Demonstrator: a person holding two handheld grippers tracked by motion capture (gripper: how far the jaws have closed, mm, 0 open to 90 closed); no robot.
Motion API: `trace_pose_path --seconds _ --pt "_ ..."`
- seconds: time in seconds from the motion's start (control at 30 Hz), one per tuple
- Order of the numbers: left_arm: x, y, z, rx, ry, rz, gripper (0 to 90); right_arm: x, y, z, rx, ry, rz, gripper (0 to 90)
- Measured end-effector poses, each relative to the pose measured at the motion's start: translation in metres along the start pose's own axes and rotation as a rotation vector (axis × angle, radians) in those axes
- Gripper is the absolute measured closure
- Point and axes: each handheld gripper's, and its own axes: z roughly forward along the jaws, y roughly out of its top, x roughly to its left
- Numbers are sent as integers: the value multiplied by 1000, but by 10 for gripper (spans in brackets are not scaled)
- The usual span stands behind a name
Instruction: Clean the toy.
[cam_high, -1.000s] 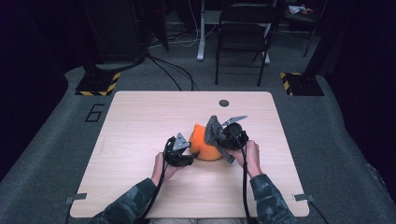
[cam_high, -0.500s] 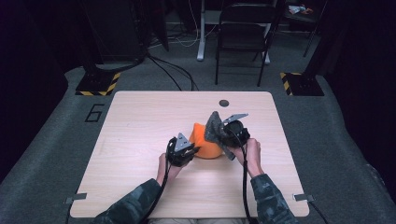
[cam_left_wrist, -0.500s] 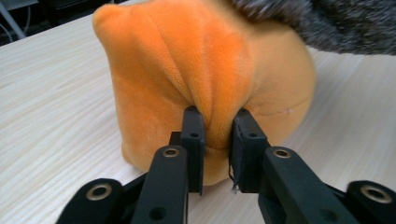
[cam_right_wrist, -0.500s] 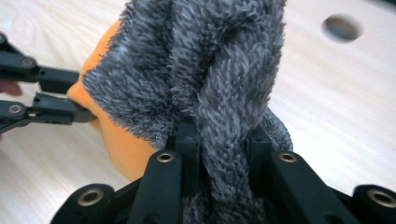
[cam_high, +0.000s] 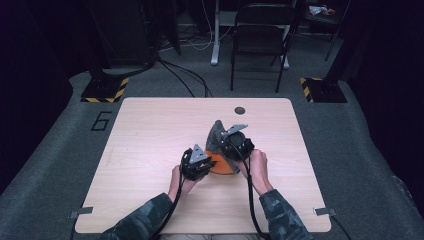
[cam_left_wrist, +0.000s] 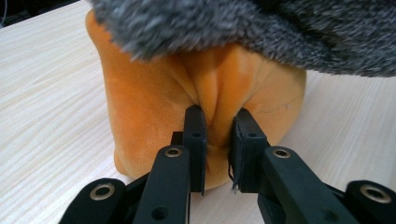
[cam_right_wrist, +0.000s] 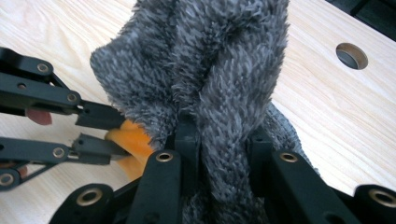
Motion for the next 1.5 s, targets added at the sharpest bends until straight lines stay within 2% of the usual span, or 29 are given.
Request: trace_pose_path --seconds 0.1,0.23,0.5,0.67,0.8,1.0,1.1,1.13,1.27,1.3,1.33,1.37,1.47,1.5 --pt "1 0 -1 7 -11 0 784 -3 -1 0 13 -12 -12 730" --pt "3 -1 0 2 -16 -15 782 -6 -6 -2 61 -22 -12 730" --pt "7 -2 0 0 -24 -19 775 -22 -17 -1 105 5 42 730" --pt "7 -1 1 3 -25 -9 775 -29 -24 3 128 0 47 731" --pt "8 -2 1 -1 -25 -17 776 -38 -32 8 166 -3 90 731" --pt "8 -1 2 -1 -20 -14 776 -49 -44 17 192 14 139 732" --pt "9 -1 2 4 -26 -14 776 -51 -49 22 212 1 151 732" --pt "9 -2 2 -1 -25 -19 776 -57 -58 33 262 -16 153 732" --pt "12 -3 0 -3 -19 -28 776 -63 -72 52 322 -3 171 732" --pt "12 -3 0 -2 -20 -34 776 -64 -73 52 310 9 186 731" --pt "12 -3 0 -5 -17 -36 776 -65 -71 50 312 -3 169 732" --pt "13 -3 0 0 -19 -34 776 -65 -69 48 314 -7 174 732" --pt "13 -3 0 -6 -18 -40 776 -68 -63 39 287 -19 175 733" --pt "13 -4 -1 -2 -22 -38 776 -70 -60 33 261 -20 175 733"
